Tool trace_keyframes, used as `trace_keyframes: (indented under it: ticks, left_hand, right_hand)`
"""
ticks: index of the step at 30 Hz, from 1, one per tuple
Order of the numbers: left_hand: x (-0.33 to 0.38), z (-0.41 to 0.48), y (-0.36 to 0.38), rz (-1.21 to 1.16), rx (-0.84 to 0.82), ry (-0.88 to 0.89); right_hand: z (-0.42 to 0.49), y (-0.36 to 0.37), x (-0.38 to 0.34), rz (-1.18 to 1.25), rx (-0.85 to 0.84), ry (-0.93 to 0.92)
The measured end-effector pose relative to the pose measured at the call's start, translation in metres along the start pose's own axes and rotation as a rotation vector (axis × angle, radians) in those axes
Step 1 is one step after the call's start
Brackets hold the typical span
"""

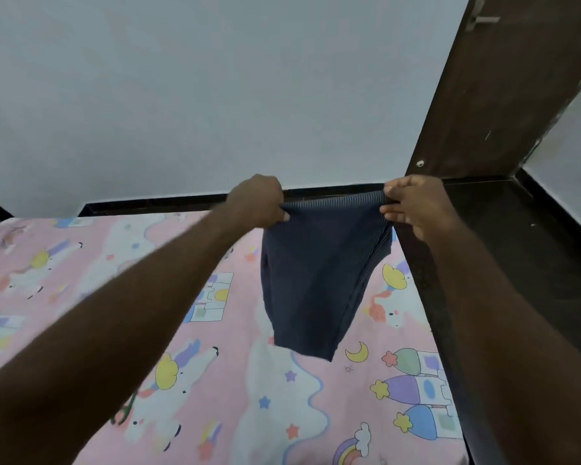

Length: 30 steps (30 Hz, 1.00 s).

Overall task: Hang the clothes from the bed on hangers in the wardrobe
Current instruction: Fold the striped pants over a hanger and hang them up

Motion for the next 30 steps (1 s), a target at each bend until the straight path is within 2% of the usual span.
trace_keyframes:
  ticks: [3, 7, 10, 14, 17, 19, 21, 24, 26, 28, 30]
  left_hand:
    - [0.023, -0.029, 0.02, -0.043, 0.048, 0.054]
    - [0.031, -0.063, 0.067, -0.31, 0.01, 0.064]
    - [0.013, -0.089, 0.092, -0.647, 0.034, 0.029]
    - [-0.059, -0.127, 0.155, -1.017, -0.013, -0.199]
    - [-0.134, -0.162, 0.236, -1.206, -0.04, -0.41]
    - [-0.188, -0.192, 0.312, -1.258, -0.097, -0.623]
    - [-0.248, -0.227, 0.398, -1.206, -0.173, -0.874]
    - [-0.314, -0.292, 0.494, -0.956, -0.263, -1.157]
    - [-0.327, -0.314, 0.52, -0.868, -0.311, -1.192]
    - [-0.321, -0.307, 0.522, -0.812, -0.297, -1.094]
    - [-0.307, -0.285, 0.526, -0.784, -0.24, -0.936]
  right_hand:
    - [0.01, -0.008, -0.005, -0.078, 0.009, -0.03]
    - [0.019, 0.017, -0.027, -0.136, 0.006, -0.092]
    - [0.02, 0.08, -0.04, -0.197, -0.076, -0.131]
    - [0.002, 0.203, -0.013, -0.337, -0.213, -0.136]
    - [-0.015, 0.312, 0.066, -0.451, -0.343, -0.093]
    - [-0.037, 0.381, 0.145, -0.536, -0.452, -0.071]
    - [-0.076, 0.436, 0.232, -0.648, -0.622, 0.027]
    - [-0.154, 0.464, 0.347, -0.75, -0.839, 0.146]
    - [-0.189, 0.446, 0.412, -0.836, -0.864, 0.229]
    - [-0.202, 0.413, 0.454, -0.939, -0.855, 0.271]
    - [-0.192, 0.383, 0.481, -1.072, -0.775, 0.22]
Point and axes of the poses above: each hand's wrist, its own z-axis towards the middle knuckle, its own y-axis out of the palm, x = y × z, the point moved 6 cm from there along z, towards the middle knuckle, and after that the axes turned 4 degrees about z, right-handed, at the moved point
